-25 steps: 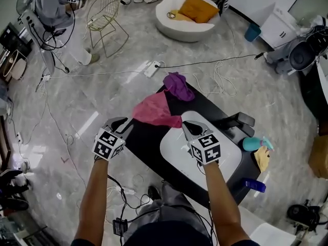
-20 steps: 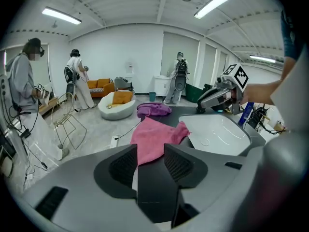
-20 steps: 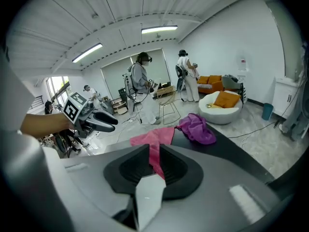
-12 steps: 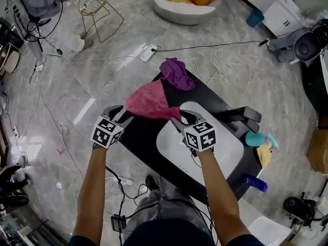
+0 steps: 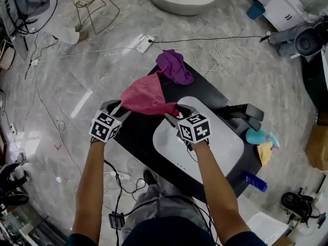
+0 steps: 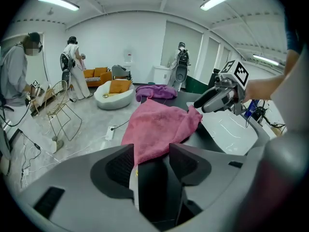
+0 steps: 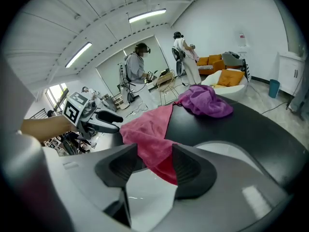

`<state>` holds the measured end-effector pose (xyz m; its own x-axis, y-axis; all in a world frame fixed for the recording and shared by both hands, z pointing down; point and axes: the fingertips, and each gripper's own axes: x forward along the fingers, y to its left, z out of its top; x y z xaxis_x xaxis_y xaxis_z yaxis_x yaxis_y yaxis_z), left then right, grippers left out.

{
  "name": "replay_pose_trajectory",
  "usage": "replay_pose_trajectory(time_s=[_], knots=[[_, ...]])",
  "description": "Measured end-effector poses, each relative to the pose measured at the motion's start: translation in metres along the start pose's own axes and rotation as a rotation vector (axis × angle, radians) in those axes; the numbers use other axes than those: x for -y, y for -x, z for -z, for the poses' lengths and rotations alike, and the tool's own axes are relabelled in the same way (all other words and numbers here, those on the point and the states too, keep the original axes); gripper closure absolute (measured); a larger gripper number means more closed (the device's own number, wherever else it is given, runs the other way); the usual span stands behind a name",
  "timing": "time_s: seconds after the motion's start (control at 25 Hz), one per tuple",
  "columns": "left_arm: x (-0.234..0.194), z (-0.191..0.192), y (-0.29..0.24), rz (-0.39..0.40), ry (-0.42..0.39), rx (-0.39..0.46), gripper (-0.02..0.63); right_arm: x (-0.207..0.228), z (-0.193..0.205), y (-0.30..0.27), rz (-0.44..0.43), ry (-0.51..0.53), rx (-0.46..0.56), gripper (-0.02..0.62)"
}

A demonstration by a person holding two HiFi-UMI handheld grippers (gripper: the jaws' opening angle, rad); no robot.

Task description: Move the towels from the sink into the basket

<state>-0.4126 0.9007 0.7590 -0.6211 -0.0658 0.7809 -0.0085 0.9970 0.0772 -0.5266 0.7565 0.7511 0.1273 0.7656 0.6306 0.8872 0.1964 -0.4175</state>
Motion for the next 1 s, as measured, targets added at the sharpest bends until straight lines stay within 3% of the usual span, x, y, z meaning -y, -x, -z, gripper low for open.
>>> replay_pose_trajectory(time_s=[0.2,0.6,1.0], knots=[[0.004,0.004,-0.008,-0.003,-0.006,0.0,0.447,0.001,0.008,-0.01,-0.006,0.001,-0.023,0.373],[0.004,0.0,-0.018,-0.03,0.009,0.04,0.496,0.003,0.012,-0.018,0.018,0.071,-0.055,0.514],[0.006,-0.011,-0.013,-0.096,0.002,0.084,0.566,-0.004,0.0,-0.008,0.054,0.171,-0.005,0.552]])
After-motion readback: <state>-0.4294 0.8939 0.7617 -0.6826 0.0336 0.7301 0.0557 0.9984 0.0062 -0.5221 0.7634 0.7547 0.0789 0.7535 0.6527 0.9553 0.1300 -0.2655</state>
